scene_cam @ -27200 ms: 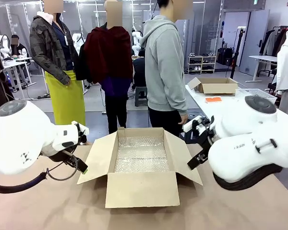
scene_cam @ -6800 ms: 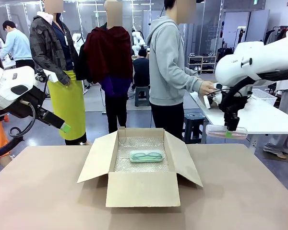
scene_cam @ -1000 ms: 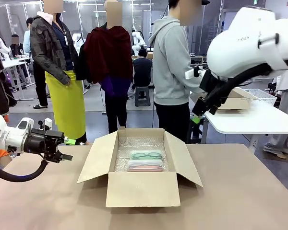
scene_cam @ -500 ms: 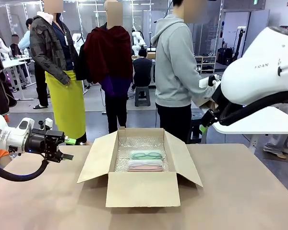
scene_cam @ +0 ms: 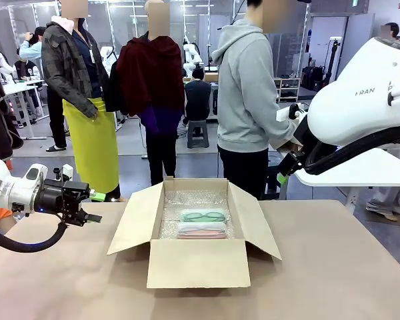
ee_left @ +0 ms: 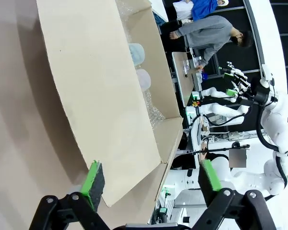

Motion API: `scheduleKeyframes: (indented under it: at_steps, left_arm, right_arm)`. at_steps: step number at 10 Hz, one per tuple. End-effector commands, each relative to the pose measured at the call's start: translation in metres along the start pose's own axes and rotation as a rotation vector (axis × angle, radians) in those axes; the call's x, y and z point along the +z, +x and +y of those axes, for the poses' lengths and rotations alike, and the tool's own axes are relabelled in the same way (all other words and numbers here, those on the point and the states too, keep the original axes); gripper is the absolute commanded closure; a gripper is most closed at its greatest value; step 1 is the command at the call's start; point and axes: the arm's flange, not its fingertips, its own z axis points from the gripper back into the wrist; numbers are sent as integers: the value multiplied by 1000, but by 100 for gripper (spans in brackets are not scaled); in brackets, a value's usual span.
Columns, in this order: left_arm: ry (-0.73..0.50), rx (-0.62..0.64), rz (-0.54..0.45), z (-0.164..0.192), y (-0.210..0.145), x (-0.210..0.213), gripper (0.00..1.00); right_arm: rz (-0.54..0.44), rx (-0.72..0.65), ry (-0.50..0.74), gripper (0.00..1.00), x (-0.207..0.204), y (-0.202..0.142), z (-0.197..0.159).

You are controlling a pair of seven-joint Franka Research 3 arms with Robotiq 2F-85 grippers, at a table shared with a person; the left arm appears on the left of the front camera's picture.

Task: Pack the glasses set securely to prepare it for shipping.
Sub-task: Position the Package Box on the left side of the table.

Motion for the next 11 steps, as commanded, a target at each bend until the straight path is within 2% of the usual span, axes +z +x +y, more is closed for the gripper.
scheduleKeyframes:
  at_steps: [1,5,11]
  left_arm:
    - [-41,25,-34,14,10,2,0]
    - [-78,71,-42,46,29,-10,0]
    - [-69,145,-49,82,52,-54,0]
  right_arm:
    - [15,1,-3,0,0,3,1]
    - [15,1,-3,0,0,3,1]
    - [15,1,-3,0,0,3,1]
